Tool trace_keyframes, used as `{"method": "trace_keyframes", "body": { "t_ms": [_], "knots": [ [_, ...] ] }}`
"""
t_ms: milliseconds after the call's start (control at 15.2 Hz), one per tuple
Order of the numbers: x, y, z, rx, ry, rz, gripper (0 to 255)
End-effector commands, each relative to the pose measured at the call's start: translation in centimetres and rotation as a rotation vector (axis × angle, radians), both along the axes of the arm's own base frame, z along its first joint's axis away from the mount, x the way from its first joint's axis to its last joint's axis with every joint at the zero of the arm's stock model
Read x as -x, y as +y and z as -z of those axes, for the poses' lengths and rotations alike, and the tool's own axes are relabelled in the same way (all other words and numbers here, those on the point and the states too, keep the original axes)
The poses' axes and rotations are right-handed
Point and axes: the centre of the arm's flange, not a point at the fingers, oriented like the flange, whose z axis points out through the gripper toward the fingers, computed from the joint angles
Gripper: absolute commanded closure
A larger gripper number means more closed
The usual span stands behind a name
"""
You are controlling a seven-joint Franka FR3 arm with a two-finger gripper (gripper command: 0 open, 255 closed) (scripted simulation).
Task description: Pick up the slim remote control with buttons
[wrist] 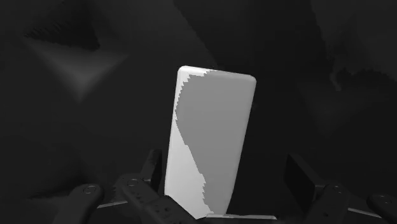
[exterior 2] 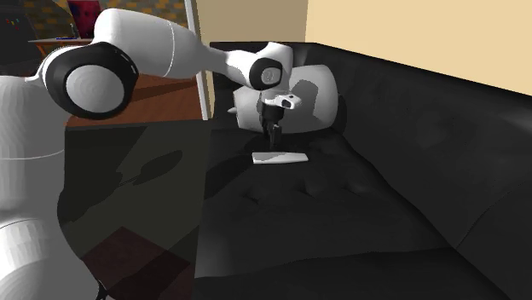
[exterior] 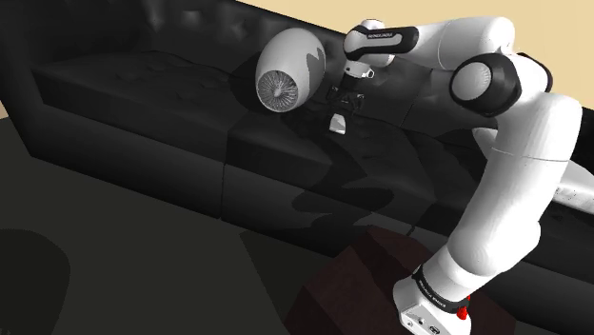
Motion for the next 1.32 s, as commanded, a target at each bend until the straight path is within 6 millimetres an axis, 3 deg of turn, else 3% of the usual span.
{"method": "trace_keyframes", "body": {
  "t_ms": [0, 132, 726, 792, 1254],
  "knots": [
    [-1.0, -2.4, 0.5, 0.007, 0.004, 0.054, 0],
    [-1.8, -4.2, 1.1, 0.012, 0.007, 0.097, 0],
    [-1.8, -4.2, 5.1, 0.012, 0.007, 0.097, 0],
    [-1.8, -4.2, 5.2, 0.012, 0.007, 0.097, 255],
    [-1.8, -4.2, 5.1, 0.012, 0.007, 0.097, 255]
  ]
}}
